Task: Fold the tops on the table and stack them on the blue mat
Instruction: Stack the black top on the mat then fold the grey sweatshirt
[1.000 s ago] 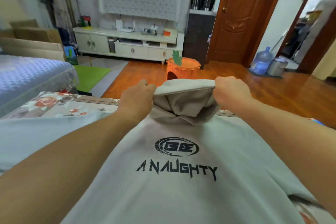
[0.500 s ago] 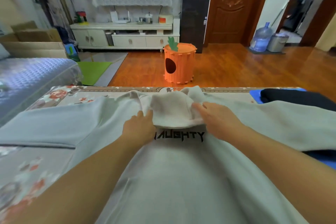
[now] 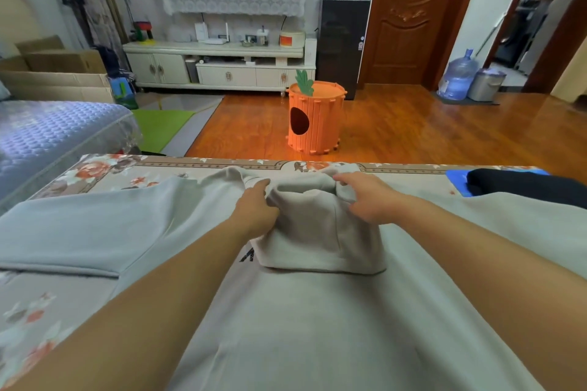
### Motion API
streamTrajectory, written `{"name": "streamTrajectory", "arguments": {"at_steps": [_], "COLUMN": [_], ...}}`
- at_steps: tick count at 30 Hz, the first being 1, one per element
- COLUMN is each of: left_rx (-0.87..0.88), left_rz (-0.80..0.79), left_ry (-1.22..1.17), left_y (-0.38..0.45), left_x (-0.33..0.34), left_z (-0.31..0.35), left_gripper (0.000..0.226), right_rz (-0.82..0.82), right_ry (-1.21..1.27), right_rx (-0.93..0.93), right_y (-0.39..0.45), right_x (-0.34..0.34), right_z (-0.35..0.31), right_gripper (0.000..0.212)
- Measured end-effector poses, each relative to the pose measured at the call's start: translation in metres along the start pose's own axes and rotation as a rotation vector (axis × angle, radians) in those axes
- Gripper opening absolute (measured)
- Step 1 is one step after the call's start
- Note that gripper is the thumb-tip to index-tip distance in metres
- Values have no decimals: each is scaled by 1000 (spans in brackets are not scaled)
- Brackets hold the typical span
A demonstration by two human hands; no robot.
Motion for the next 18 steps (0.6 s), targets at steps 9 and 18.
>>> {"name": "streamTrajectory", "arguments": {"at_steps": [9,18], "left_rx": [240,597], "left_rz": [78,415], "left_ry": [24,70], "left_y": [22,54], "left_x": [-12,-83], "left_z": [7,78], "left_gripper": [23,23], "right_rz": [-96,477], "right_ry": [-293,658], "right_rx": [-118,-128], "right_y": [22,-8], "right_x": [20,-135], "right_z": [-4,-23], "right_gripper": [36,27]}}
Point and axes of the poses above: each hand's wrist, its own y-axis towards the middle knuckle, its own x-axis out of the palm, z = x × y, the point moved 3 cm from there along y, towards the middle knuckle, and after that the axes turned 7 degrees about x, right-handed, at the moved point
